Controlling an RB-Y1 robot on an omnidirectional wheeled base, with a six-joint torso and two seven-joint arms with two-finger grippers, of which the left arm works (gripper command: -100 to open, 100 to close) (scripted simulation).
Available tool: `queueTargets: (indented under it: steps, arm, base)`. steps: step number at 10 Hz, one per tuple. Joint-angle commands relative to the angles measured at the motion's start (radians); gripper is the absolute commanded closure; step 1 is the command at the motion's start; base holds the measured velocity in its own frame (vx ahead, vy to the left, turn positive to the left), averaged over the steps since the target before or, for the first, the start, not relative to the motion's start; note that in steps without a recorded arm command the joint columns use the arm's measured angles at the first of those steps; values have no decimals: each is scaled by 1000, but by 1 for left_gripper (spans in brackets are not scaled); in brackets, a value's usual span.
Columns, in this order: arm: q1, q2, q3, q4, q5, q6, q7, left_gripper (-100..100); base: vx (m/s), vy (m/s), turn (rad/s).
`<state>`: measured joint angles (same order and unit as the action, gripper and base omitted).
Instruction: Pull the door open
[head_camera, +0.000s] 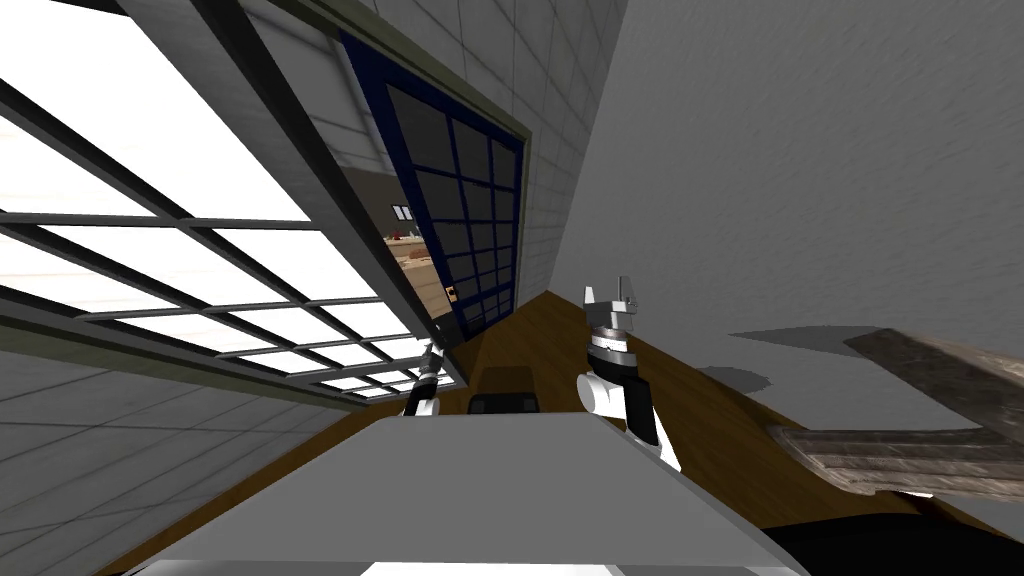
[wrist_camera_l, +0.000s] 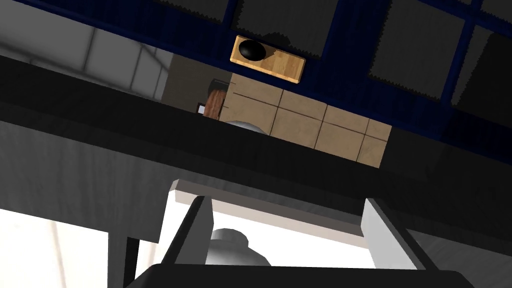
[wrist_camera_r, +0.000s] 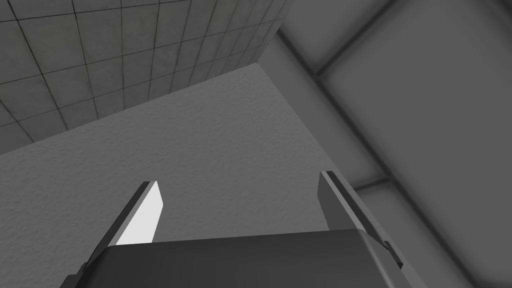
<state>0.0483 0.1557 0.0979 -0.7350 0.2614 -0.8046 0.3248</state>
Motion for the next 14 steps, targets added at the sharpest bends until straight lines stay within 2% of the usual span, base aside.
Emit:
queueTargets:
  steps: [1,5,6,8,9,11,12,14]
  arm:
    - [-1,15,6,-4,22,-11,39,-100]
    - [0,16,-21,-15,77,-15,152,-100]
    - [0,16,-21,-15,77,-15,161,-100]
    - [1,17,-37,-22,109,-18,224,-100]
    - [1,17,-37,-22,109,-18,231,-100]
    - [1,17,-54,-29,143,-21,296,-100]
    - [1,17,-54,-29,143,-21,307,-100]
    - [2,18,-72,-37,178,-24,371,-100]
  base:
    - [-59,25,-64]
    - [-80,62,-67]
    - [-83,36,-55]
    - [-77,24,-96]
    - [-53,25,-40]
    - [-64,25,-111]
    - [-66,33,-36]
    - [-76,44,-108]
